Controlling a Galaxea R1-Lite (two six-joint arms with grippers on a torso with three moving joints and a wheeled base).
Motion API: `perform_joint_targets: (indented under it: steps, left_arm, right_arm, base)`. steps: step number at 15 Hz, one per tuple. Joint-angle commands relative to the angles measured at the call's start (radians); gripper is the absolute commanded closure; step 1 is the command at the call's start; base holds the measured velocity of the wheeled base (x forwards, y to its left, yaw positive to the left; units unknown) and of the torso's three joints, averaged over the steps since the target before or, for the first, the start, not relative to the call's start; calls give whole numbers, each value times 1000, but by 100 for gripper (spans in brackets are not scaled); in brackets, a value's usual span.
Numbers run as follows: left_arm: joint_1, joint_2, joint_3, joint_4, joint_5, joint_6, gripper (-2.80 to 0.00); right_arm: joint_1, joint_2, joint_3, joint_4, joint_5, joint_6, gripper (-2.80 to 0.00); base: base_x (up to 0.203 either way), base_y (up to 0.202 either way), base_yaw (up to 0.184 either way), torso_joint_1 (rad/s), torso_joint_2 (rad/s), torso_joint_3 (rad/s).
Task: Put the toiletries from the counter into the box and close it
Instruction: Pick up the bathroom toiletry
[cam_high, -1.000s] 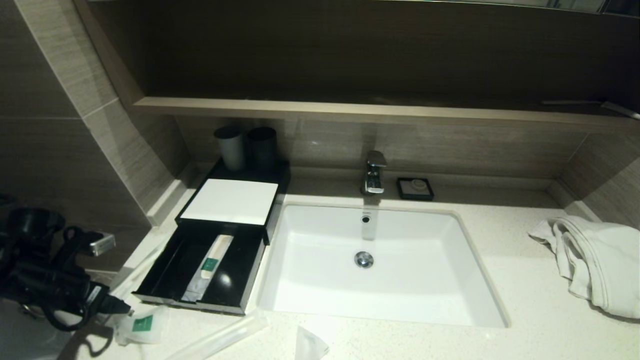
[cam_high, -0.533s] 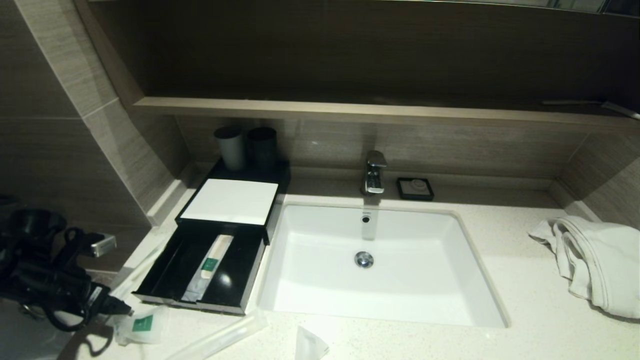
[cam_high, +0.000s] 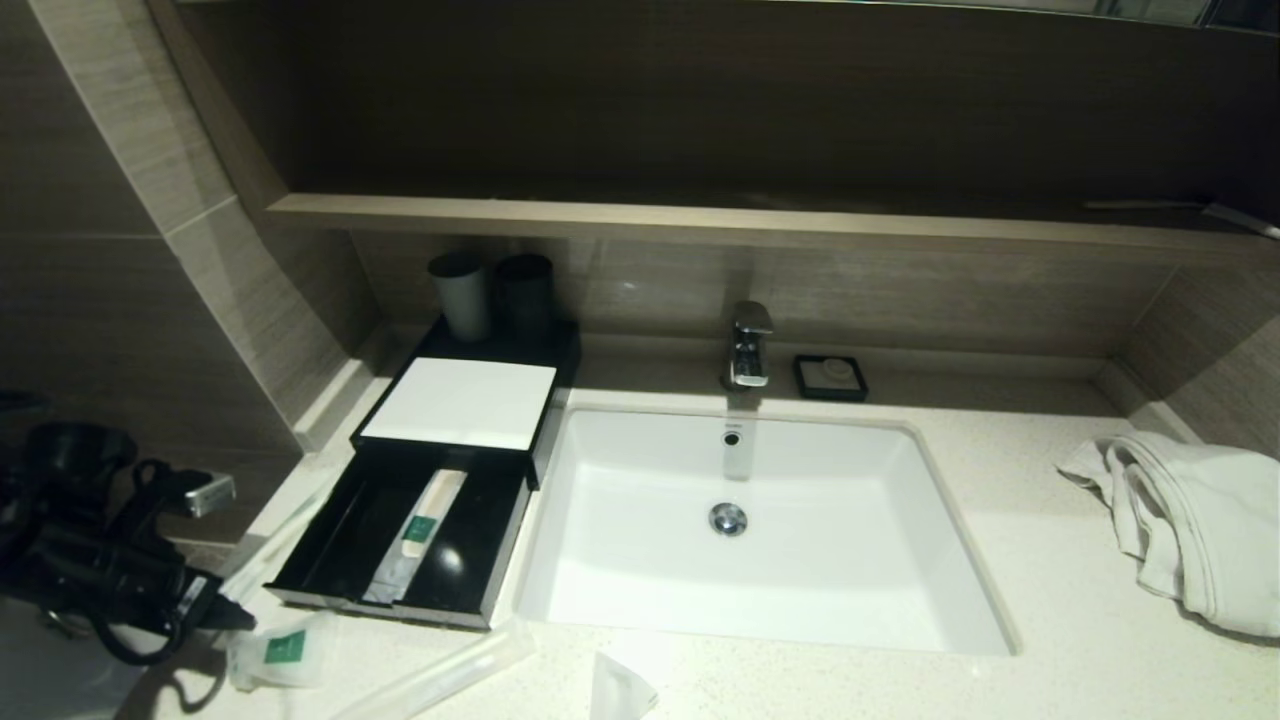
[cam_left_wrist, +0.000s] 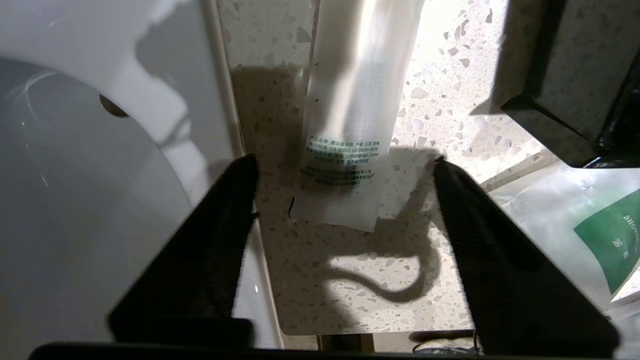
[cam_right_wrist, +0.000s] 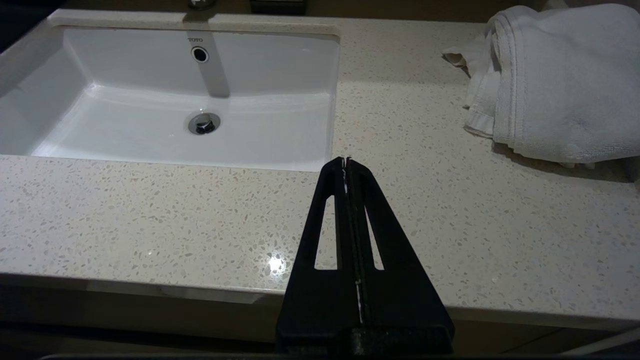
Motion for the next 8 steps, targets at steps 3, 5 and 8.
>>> perform_joint_targets:
  steps: [3,5,8]
  left_arm:
    - [1,7,-1,-2,0,2,0]
    - [2,7,-1,-2,0,2,0]
    - [1,1,1,0,-1,2,0]
  right_arm:
    - [0,0,0,0,0,0,0]
    - [0,0,0,0,0,0,0]
    - [0,0,0,0,0,0,0]
  base:
    - [0,0,0,0,0,0]
    - [0,0,0,0,0,0]
    - [0,0,0,0,0,0]
